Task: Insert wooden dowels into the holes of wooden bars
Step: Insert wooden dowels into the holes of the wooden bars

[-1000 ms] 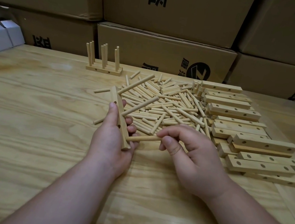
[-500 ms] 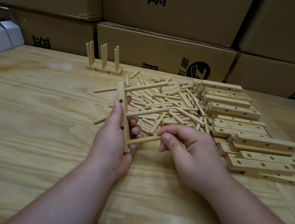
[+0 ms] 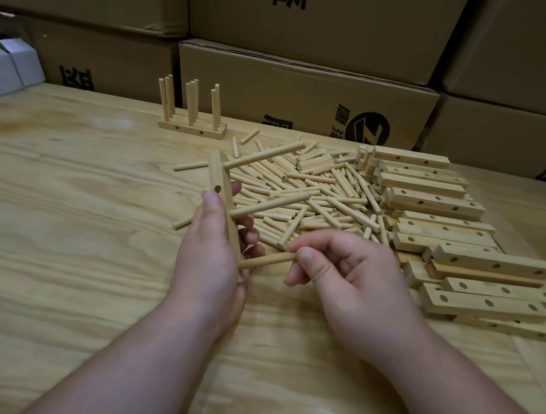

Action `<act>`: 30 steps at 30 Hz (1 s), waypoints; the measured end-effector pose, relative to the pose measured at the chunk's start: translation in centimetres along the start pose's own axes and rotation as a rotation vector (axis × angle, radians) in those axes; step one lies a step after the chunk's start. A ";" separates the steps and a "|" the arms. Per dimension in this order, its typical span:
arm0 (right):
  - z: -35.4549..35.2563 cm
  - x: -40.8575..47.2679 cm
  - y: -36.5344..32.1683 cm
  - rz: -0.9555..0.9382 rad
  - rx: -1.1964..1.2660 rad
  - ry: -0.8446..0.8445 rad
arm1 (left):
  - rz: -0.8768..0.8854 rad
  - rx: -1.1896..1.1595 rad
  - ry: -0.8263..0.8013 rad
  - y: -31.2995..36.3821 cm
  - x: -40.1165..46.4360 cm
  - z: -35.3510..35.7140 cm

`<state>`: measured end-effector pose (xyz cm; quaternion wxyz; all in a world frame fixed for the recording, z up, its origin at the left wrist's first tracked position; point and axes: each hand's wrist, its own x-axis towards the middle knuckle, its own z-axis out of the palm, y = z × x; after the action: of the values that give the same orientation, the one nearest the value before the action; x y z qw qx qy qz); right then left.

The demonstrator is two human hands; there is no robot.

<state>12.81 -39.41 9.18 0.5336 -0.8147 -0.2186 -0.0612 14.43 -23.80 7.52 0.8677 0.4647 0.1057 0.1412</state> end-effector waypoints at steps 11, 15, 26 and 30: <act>1.9 0.2 0.1 0.184 0.112 0.118 | 0.082 -0.117 -0.029 -0.7 0.2 0.2; 2.9 0.6 0.0 0.210 -0.056 0.109 | 0.046 -0.178 -0.018 -0.5 0.2 0.3; 6.2 9.0 -0.8 0.133 -0.096 0.033 | -0.103 -0.335 0.053 0.8 1.5 -0.6; 7.3 16.1 -1.1 0.012 -0.312 0.049 | -0.143 -0.326 -0.012 0.4 1.7 -0.4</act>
<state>25.86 -27.81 12.36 0.4062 -0.8872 -0.1887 -0.1111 15.84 -22.72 7.55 0.9400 0.3100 0.1090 0.0914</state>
